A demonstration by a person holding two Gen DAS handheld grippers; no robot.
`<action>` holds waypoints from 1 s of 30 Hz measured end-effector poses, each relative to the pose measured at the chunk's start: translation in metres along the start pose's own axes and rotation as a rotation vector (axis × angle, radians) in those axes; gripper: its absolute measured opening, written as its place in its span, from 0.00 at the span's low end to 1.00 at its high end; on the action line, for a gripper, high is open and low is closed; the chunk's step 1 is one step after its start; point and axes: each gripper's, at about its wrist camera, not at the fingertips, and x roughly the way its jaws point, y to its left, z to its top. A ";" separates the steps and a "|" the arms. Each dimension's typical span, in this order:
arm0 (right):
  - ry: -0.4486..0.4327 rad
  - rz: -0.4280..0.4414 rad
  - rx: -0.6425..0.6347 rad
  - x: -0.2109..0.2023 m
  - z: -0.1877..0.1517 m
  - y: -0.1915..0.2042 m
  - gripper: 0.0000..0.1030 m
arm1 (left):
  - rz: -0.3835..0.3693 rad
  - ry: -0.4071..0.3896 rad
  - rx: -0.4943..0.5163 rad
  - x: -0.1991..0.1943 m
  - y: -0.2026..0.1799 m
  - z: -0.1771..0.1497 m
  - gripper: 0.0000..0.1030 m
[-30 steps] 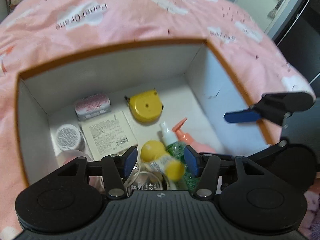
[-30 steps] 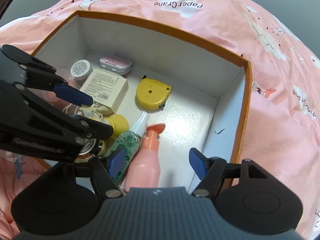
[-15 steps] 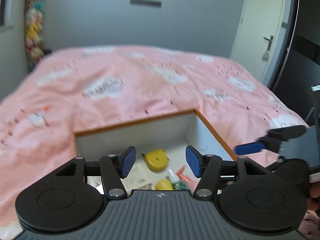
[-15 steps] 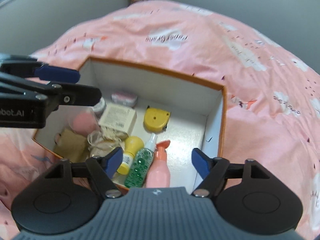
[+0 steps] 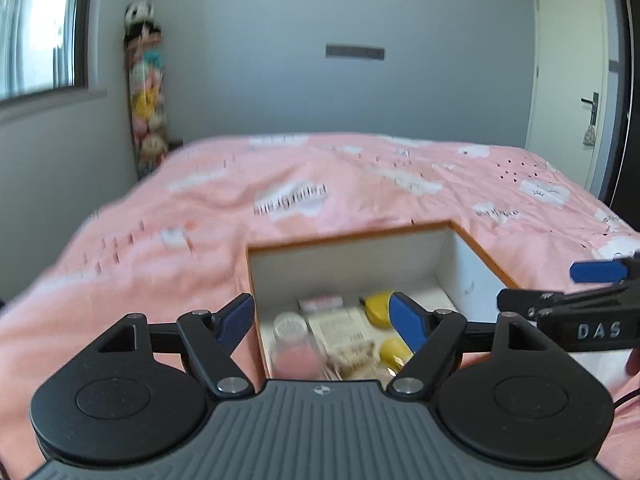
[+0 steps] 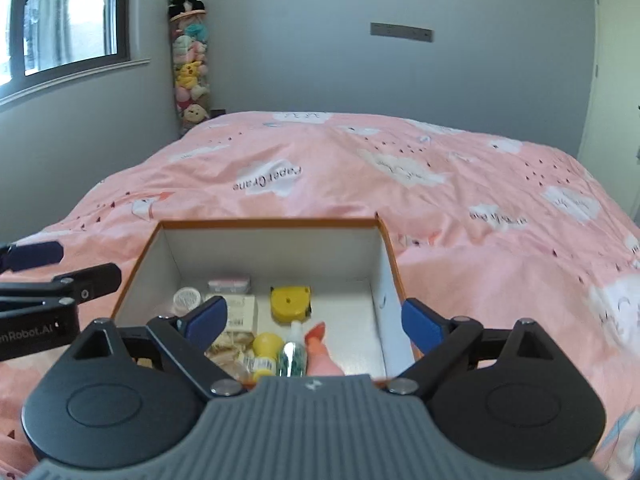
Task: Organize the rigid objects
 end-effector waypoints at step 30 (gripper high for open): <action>0.229 -0.026 0.040 0.033 -0.050 0.003 0.92 | 0.046 0.207 -0.033 0.017 -0.008 -0.049 0.88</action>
